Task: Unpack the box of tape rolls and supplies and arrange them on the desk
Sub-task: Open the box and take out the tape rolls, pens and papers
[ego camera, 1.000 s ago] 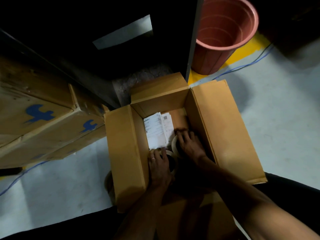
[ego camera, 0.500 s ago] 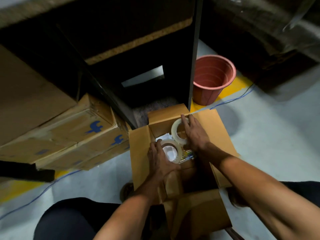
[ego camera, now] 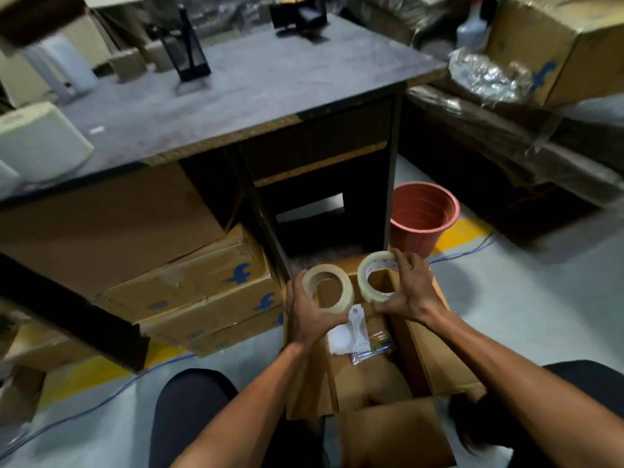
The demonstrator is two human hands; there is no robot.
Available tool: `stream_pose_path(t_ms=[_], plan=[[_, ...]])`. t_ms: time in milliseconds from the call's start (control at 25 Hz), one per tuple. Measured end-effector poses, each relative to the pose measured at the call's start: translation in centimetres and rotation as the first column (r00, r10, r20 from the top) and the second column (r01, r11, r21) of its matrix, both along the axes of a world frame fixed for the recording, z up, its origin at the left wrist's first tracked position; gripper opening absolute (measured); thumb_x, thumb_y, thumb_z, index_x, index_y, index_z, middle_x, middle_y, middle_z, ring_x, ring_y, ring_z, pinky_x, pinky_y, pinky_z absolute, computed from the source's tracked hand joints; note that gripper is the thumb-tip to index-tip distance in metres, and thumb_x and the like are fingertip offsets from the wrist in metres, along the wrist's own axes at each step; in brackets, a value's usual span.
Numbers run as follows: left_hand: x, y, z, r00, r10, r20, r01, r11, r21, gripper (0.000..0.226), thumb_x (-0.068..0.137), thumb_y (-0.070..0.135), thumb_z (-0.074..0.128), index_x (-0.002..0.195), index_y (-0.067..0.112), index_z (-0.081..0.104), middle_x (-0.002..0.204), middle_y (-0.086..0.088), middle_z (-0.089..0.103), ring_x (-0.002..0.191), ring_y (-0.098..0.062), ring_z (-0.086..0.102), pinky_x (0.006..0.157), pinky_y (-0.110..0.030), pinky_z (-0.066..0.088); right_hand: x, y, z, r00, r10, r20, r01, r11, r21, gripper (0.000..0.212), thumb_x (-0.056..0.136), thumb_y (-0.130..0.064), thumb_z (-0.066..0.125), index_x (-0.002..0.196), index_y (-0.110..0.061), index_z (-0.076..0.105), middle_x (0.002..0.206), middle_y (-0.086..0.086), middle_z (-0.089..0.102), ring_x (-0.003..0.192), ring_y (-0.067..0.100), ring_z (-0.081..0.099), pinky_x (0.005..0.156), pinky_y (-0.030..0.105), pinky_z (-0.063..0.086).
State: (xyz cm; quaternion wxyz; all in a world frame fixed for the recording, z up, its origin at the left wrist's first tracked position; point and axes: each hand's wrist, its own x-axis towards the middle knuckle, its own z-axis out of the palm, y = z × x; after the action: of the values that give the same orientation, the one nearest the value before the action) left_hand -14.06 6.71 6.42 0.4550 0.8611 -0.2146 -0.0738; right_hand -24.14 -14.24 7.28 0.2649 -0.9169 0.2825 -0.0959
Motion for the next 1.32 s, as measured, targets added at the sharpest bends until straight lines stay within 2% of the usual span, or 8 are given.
stream_pose_path(t_ms=[160,360,520,720,880,1080,1200,1320], plan=[[0.7,1.6,5.0,0.999,0.023,0.039,-0.019,0.996,-0.089,0.107,0.041,0.035,0.096,0.134,0.027,0.042,0.126,0.007,0.042,0.112,-0.010,0.047,0.090,-0.012,0.041,-0.2,0.8,4.9,0.987,-0.018,0.157,0.015,1.000,0.015,0.131,0.042,-0.063,0.081,0.152,-0.013,0.030,0.137,0.014,0.041,0.122,0.034,0.041,0.103,0.044,0.042],[2.6,4.0,11.1,0.982,0.085,0.169,-0.055,0.983,-0.173,0.117,0.037,0.048,0.089,0.142,0.020,0.044,0.131,0.003,0.049,0.119,-0.010,0.052,0.104,-0.029,0.048,1.1,2.6,12.5,0.938,0.056,0.343,-0.066,0.998,0.016,0.128,0.045,-0.060,0.081,0.151,-0.010,0.032,0.134,0.009,0.046,0.119,0.024,0.040,0.095,0.025,0.031],[4.3,5.9,16.9,0.946,0.081,0.314,0.000,0.968,-0.250,0.119,0.037,0.051,0.088,0.141,0.012,0.048,0.128,0.000,0.052,0.117,-0.009,0.054,0.101,-0.019,0.046,2.5,4.4,18.4,0.872,0.147,0.467,-0.163,0.987,-0.007,0.126,0.046,-0.064,0.079,0.151,-0.012,0.033,0.140,0.006,0.046,0.125,0.021,0.040,0.100,0.025,0.029],[6.4,8.6,23.9,0.885,0.122,0.450,0.003,0.964,-0.267,0.119,0.038,0.051,0.090,0.143,0.015,0.047,0.130,-0.002,0.056,0.118,-0.012,0.057,0.100,-0.024,0.049,4.8,6.1,24.8,0.791,0.164,0.590,-0.199,0.980,-0.004,0.126,0.046,-0.067,0.077,0.151,-0.013,0.033,0.140,0.005,0.050,0.125,0.018,0.043,0.100,0.026,0.034],[9.2,10.4,27.9,0.873,0.218,0.437,-0.088,0.950,-0.299,0.125,0.037,0.058,0.088,0.146,0.017,0.043,0.132,-0.004,0.059,0.119,-0.016,0.058,0.102,-0.033,0.051,7.8,7.1,28.6,0.760,0.176,0.626,-0.214,0.977,-0.015,0.126,0.048,-0.064,0.084,0.151,-0.010,0.034,0.135,0.006,0.054,0.123,0.022,0.049,0.106,0.037,0.044],[12.5,10.4,30.7,0.841,0.402,0.363,-0.290,0.900,-0.325,0.132,0.032,0.066,0.083,0.146,0.012,0.043,0.135,-0.006,0.060,0.124,-0.022,0.056,0.108,-0.041,0.046,12.8,8.4,32.6,0.757,0.182,0.627,-0.209,0.977,-0.032,0.130,0.043,-0.070,0.080,0.146,-0.003,0.038,0.126,0.010,0.061,0.115,0.022,0.057,0.101,0.035,0.050],[13.9,9.9,30.9,0.825,0.475,0.306,-0.368,0.863,-0.348,0.114,0.037,0.055,0.090,0.135,0.010,0.052,0.119,-0.006,0.066,0.113,-0.025,0.058,0.102,-0.036,0.044,15.8,9.3,33.7,0.777,0.131,0.616,-0.181,0.983,0.019,0.105,0.040,-0.070,0.080,0.122,-0.008,0.056,0.103,0.005,0.068,0.094,0.020,0.064,0.084,0.038,0.058],[15.6,9.8,30.4,0.817,0.513,0.264,-0.405,0.835,-0.371,0.084,0.043,0.046,0.096,0.113,0.018,0.059,0.096,0.005,0.063,0.096,-0.023,0.061,0.089,-0.032,0.047,18.5,9.6,33.4,0.821,0.098,0.562,-0.141,0.989,0.034,0.092,0.034,-0.075,0.078,0.101,-0.017,0.056,0.091,0.001,0.067,0.087,0.022,0.064,0.075,0.040,0.059]])
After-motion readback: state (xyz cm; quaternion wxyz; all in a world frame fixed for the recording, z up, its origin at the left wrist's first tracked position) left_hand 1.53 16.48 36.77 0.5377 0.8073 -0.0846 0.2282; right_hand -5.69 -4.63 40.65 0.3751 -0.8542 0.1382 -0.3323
